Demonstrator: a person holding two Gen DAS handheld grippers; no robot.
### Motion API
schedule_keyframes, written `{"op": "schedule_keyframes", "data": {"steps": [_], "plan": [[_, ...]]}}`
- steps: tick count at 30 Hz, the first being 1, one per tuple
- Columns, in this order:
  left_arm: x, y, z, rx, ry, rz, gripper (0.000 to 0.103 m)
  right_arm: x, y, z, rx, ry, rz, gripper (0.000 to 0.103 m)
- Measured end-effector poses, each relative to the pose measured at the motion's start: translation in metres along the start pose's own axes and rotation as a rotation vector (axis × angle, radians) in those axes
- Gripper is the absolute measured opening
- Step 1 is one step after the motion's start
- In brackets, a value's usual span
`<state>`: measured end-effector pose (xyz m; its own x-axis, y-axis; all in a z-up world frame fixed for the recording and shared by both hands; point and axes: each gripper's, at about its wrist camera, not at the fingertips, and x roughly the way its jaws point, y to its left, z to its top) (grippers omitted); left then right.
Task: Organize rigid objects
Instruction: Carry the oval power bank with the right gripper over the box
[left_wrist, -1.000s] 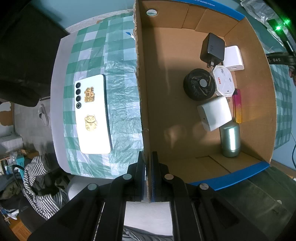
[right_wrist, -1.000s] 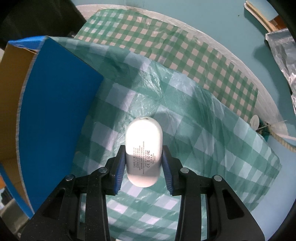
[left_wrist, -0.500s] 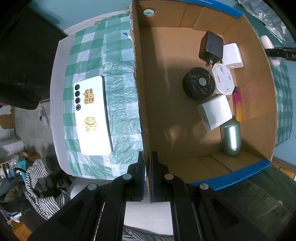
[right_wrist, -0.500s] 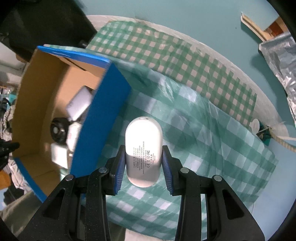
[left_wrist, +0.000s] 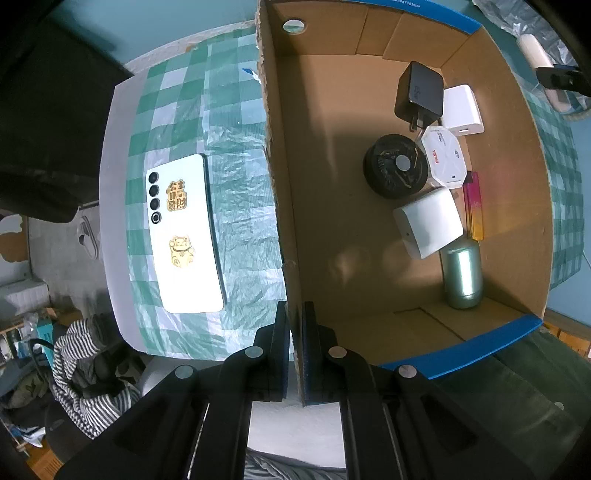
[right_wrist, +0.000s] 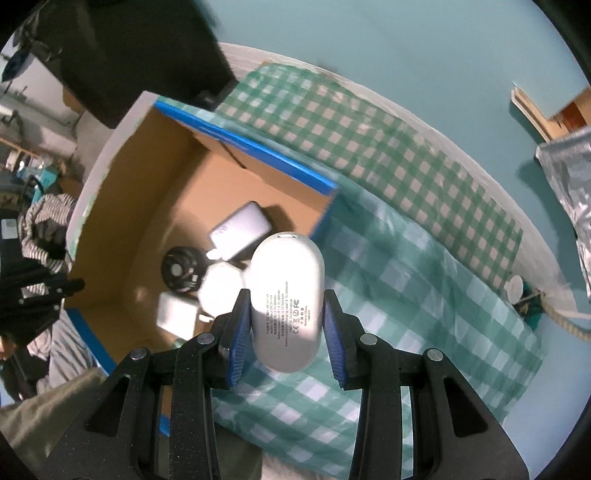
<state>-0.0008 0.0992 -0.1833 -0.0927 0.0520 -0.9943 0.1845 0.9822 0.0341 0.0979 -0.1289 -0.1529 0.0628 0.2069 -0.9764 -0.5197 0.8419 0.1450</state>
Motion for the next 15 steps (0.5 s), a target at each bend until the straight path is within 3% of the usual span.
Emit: {"op": "schedule_keyframes", "data": {"steps": [15], "plan": [[-0.001,0.000,0.004,0.001,-0.007,0.000,0.004,0.029,0.045,0.006,-0.107,0.054,-0.012,0.037]]}}
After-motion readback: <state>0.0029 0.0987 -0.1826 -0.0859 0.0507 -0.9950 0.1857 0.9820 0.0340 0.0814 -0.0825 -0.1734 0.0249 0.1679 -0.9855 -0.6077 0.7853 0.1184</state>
